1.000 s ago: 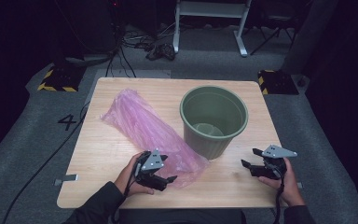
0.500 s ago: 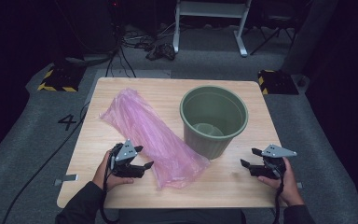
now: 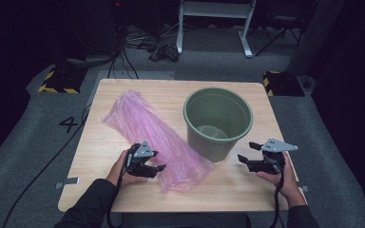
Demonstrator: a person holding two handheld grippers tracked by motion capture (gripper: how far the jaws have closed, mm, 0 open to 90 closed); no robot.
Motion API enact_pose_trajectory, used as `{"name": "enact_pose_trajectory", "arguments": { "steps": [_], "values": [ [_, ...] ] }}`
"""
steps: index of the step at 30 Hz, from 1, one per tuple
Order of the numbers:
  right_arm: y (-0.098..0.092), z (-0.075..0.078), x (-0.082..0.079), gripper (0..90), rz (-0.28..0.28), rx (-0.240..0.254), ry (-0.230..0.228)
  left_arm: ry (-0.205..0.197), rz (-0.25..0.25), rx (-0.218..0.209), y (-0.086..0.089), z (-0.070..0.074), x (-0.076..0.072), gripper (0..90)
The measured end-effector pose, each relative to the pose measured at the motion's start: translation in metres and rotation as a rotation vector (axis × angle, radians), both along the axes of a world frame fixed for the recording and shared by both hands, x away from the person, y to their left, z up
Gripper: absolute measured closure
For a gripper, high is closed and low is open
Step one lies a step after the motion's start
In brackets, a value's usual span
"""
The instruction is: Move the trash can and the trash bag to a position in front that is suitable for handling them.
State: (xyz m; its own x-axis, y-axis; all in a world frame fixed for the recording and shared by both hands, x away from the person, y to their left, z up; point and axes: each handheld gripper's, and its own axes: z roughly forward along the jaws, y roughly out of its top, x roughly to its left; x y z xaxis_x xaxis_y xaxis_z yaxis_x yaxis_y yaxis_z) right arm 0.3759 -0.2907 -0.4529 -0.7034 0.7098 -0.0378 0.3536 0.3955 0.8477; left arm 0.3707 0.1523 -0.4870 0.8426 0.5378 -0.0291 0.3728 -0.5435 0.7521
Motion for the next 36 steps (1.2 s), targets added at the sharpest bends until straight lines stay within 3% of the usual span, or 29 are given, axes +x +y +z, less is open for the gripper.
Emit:
{"name": "enact_pose_trajectory", "arguments": {
  "steps": [4,8,16,22,26,30,36],
  "values": [
    [0.012,0.005,0.007,25.0,0.022,-0.033,-0.019,0.016,-0.027,0.023,-0.011,-0.006,0.000,34.9],
    [0.023,0.008,0.015,22.7,0.040,-0.021,-0.021,0.028,-0.052,0.037,-0.019,-0.010,-0.002,34.4],
    [0.045,0.012,0.028,23.0,0.067,-0.053,-0.029,0.025,-0.073,0.035,-0.031,-0.013,-0.006,33.9],
    [0.054,0.010,0.037,23.3,0.062,-0.030,-0.012,0.019,-0.075,0.037,-0.043,-0.014,-0.010,33.9],
    [0.053,0.010,0.029,24.8,0.064,-0.030,-0.005,0.006,-0.072,0.050,-0.057,-0.014,-0.016,33.7],
    [0.047,0.008,0.013,24.7,0.100,-0.017,0.021,0.003,-0.069,0.051,-0.071,-0.014,-0.020,33.5],
    [0.046,0.000,-0.014,22.0,0.175,-0.056,0.077,-0.003,-0.072,0.044,-0.091,-0.015,-0.021,33.5]
  ]
}}
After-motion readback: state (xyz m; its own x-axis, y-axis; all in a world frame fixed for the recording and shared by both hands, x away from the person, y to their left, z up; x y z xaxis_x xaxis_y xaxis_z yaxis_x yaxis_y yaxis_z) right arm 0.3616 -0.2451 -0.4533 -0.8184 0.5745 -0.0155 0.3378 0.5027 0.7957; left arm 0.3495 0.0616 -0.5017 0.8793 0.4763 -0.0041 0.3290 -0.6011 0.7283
